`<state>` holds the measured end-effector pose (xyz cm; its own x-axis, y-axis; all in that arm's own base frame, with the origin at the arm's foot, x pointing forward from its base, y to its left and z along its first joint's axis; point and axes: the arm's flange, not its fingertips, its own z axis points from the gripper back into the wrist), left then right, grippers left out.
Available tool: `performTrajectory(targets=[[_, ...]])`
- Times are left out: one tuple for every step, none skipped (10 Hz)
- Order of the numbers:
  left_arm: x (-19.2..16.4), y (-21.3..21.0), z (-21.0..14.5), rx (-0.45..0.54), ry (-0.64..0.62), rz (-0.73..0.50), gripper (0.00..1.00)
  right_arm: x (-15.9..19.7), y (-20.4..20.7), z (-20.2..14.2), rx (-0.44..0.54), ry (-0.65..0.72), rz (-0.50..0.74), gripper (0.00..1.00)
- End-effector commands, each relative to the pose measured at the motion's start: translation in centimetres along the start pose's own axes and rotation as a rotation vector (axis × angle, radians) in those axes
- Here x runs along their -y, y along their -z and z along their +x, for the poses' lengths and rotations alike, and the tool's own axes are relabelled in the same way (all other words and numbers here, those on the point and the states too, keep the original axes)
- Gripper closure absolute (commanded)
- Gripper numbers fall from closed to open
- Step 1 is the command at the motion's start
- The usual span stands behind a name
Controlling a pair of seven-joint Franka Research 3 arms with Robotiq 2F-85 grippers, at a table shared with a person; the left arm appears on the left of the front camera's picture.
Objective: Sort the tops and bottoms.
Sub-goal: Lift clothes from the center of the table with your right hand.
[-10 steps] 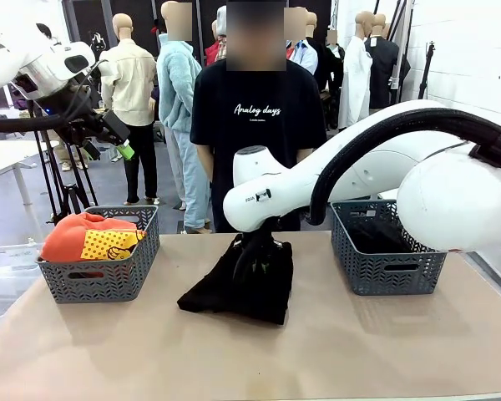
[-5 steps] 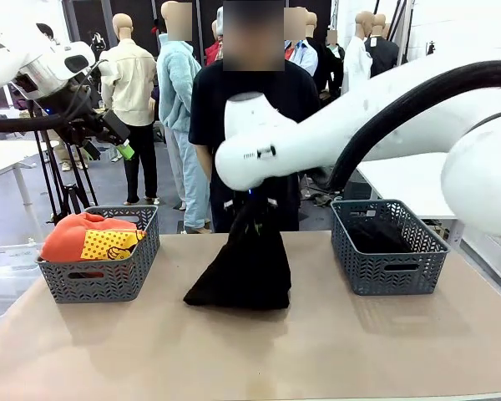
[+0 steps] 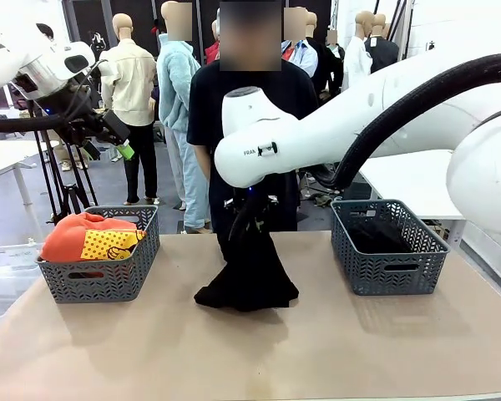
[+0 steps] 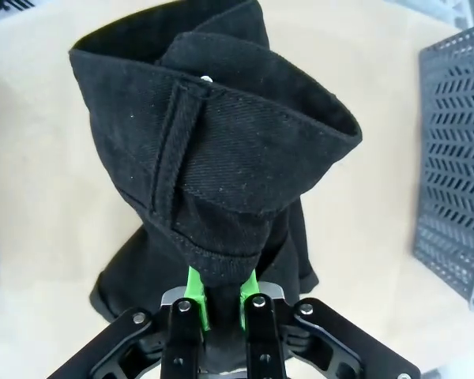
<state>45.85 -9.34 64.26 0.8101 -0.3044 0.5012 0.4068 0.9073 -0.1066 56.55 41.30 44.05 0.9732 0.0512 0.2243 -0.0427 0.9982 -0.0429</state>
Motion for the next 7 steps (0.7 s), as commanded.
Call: performTrajectory(targets=[[0.0, -0.1, -0.1, 0.004, -0.002, 0.001, 0.00, -0.1, -0.7, 0.1, 0.008, 0.015, 0.024, 1.00], [0.0, -0.1, -0.1, 0.004, -0.002, 0.001, 0.00, 0.0, 0.0, 0.0, 0.000, 0.000, 0.000, 1.00], [0.0, -0.1, -0.1, 0.004, -0.002, 0.001, 0.00, -0.1, -2.2, 0.6, 0.054, -0.004, -0.027, 1.00], [0.0, -0.1, -0.1, 0.004, -0.002, 0.001, 0.00, -0.5, -5.5, 1.3, 0.117, -0.007, -0.056, 1.00], [0.0, -0.1, -0.1, 0.004, -0.002, 0.001, 0.00, -1.0, -8.4, 1.7, 0.165, -0.020, -0.067, 1.00], [0.0, -0.1, -0.1, 0.004, -0.002, 0.001, 0.00, -1.6, -11.0, 2.0, 0.212, -0.033, -0.070, 1.00], [0.0, -0.1, -0.1, 0.004, -0.002, 0.001, 0.00, -2.2, -13.1, 2.0, 0.251, -0.047, -0.061, 1.00]])
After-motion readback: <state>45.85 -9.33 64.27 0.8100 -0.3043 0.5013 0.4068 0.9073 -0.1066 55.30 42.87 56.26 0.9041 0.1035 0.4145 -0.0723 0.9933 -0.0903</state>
